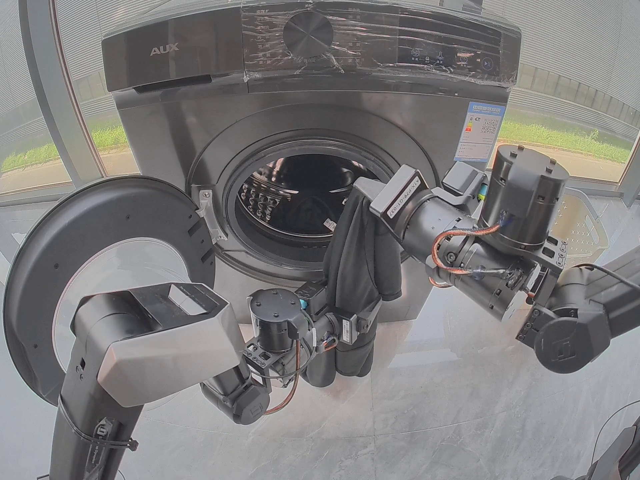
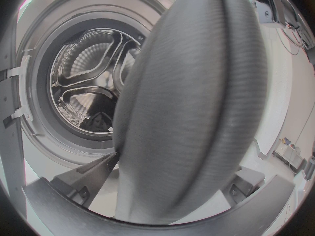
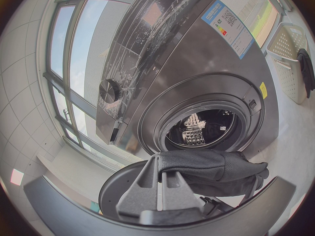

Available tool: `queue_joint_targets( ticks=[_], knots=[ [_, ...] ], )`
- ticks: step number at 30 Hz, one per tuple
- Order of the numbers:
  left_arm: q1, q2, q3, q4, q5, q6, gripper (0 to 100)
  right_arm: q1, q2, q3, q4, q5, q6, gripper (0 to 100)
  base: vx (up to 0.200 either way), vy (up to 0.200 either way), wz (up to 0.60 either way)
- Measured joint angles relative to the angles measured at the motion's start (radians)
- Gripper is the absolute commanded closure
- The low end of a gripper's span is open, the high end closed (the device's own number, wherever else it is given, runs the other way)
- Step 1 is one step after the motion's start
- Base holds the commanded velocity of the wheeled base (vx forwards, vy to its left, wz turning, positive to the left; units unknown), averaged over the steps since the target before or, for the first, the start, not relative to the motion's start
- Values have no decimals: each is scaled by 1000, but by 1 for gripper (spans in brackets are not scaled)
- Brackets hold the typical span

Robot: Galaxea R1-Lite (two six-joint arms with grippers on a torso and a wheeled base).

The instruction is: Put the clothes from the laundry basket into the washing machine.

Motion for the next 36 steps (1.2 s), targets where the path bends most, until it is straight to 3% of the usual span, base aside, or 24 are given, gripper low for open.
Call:
queue_joint_targets(
  ticks=[8,25,31,36],
  knots=[
    [47,14,-7,-4,32,0,0,-11,-1,3,0,-2,0,100,0,0,0],
    [105,-56,106,-13,35,16,0,-42,8,-2,2,-1,-1,100,0,0,0],
    [83,-67,111,-14,27,22,0,-45,12,-3,1,-2,-1,100,0,0,0],
    [37,-68,106,-12,-11,24,0,-45,14,-4,1,-2,-1,100,0,0,0]
  ],
)
